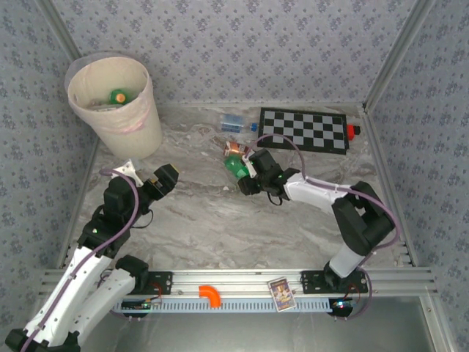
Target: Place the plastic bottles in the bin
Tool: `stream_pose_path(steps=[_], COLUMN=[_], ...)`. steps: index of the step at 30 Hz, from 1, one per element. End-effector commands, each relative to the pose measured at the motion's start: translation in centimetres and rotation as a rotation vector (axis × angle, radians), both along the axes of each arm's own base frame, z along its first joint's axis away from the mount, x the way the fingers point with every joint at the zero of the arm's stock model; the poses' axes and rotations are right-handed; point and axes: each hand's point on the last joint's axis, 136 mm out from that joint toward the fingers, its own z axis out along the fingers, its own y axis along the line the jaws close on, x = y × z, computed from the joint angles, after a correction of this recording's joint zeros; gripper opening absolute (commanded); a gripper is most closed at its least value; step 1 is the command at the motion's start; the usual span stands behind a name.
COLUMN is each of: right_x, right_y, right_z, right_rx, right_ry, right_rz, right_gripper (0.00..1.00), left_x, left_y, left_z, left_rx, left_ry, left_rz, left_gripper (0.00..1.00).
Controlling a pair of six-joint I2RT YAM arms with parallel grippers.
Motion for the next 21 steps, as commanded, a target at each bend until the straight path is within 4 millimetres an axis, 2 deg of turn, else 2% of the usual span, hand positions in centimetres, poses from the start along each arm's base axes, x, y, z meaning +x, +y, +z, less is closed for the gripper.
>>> stream_pose_path(steps=[1, 9, 15, 21], right_x=[-0.8, -3.3, -4.8, -6.1], right_y=[-0.1, 0.8, 0.6, 0.6], right_z=[2.9, 8.7, 11.7, 14.2], right_rx=[0.040, 0.143, 0.207, 0.260], right_ry=[-0.055, -0.169, -0.222, -0.269], right_rz=[-0.014, 0.019, 0.021, 0.029], right_gripper=[0.43, 0.41, 0.40, 0.40], left_x=[0.3, 1.5, 2.2, 2.7], left_y=[-0.8, -3.8, -5.5, -8.4], left_z=[0.4, 1.7, 3.1, 5.1], left_rx=[-0.036, -0.139, -0.211, -0.348], left_ry=[-0.023, -0.035, -0.061, -0.109], left_rz=[-0.027, -0.133, -0.191, -0.318], left_gripper=[1.00, 1.00, 1.00, 0.99])
